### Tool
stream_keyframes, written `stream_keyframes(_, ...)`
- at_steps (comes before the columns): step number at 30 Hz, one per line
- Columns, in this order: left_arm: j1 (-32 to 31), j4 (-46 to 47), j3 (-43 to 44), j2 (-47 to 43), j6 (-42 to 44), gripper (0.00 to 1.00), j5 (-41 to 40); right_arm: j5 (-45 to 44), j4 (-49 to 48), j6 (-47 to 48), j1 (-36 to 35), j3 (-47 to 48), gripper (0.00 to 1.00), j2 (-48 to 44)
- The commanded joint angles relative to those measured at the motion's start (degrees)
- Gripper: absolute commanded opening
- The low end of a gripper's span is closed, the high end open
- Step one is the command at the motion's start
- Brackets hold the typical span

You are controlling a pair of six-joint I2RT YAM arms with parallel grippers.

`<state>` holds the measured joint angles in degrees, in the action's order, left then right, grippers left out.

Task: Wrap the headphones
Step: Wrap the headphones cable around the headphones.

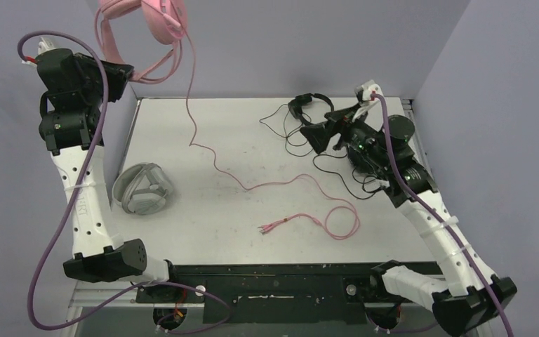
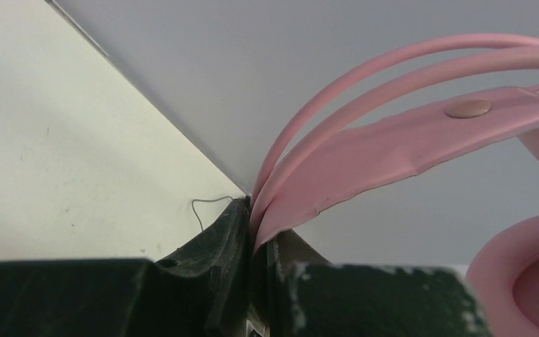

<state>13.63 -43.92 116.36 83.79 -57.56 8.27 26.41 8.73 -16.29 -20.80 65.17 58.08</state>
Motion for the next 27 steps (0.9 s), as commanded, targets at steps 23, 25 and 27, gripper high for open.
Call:
stream_keyframes(23, -9.8, 5.5, -6.0, -7.0, 0.3, 0.00, 3.8, -10.9, -23.6, 12.2, -22.6, 30.6, 0.98, 37.7)
stream_keyframes(25, -9.8, 5.6, -5.5, -6.9, 0.0, 0.00, 4.1, -13.7, -24.7, 12.4, -22.5, 30.6, 0.89, 38.8)
stream_keyframes(27, -9.9, 6.1, -4.8, -6.7, -0.6, 0.00, 4.5, -14.0, -24.7, 13.0, -22.4, 30.0, 0.79, 39.5)
